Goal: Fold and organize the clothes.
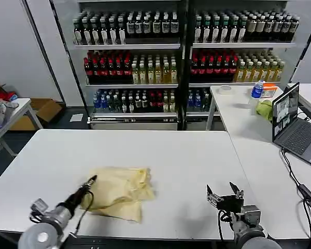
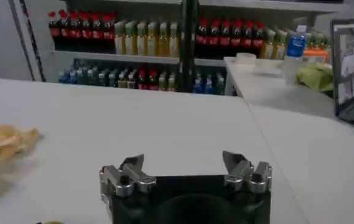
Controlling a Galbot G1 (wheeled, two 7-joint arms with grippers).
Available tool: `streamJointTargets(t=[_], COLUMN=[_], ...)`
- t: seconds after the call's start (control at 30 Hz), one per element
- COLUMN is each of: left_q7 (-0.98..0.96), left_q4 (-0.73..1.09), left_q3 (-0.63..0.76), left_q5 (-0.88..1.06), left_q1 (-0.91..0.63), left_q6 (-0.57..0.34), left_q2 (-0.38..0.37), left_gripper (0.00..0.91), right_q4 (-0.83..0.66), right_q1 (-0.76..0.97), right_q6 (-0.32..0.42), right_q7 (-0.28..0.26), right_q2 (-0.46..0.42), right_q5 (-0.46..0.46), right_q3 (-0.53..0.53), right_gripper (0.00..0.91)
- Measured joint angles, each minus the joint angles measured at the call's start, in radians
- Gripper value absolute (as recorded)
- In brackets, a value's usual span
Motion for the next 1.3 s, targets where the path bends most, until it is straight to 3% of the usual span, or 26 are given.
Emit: streamJointTargets(t=[0.33,0.5,0.6,0.77,1.0,1.3], left_q7=[0.117,0.182,0.196,0.191,0.161,0.136], left_q4=[-0.020,-0.041,-0.070,-0.112,-0.106,-0.066], left_q3=[-0.224,-0.269,-0.261,-0.167,0.072,0.353], left_q5=[0.190,0.335,0.435,0.673,1.055,1.235], left_q1=[0.012,0.025,0.037,0.071,0.065,-0.077], left_q6=[0.013,0.013,0.013,-0.016,-0.073,-0.059], left_q2=[0.260,0.381,0.417,0.416,0.353,0.293], left_gripper=[0.010,0.010,0.010,0.010,0.010,0.010], right_q4=[-0.002,-0.004,-0.007,-0.015,-0.021,-0.030], right_q1=[0.019,0.016,0.014,0.004,-0.005,-0.026], right_q6=[0.003,0.007,0.008,0.012,0.010,0.006], right_q7=[-0.001,-0.003,-0.003,-0.003,-0.001,0.000], right_q2=[0.014,0.021,0.027,0.042,0.062,0.086], right_q5=[0.007,0.007,0.005,-0.008,-0.030,-0.061], right_q3=[-0.014,-0.012,-0.012,-0.011,-0.011,-0.004], right_gripper=[0.907,0.907,0.907,0.907,0.907,0.907])
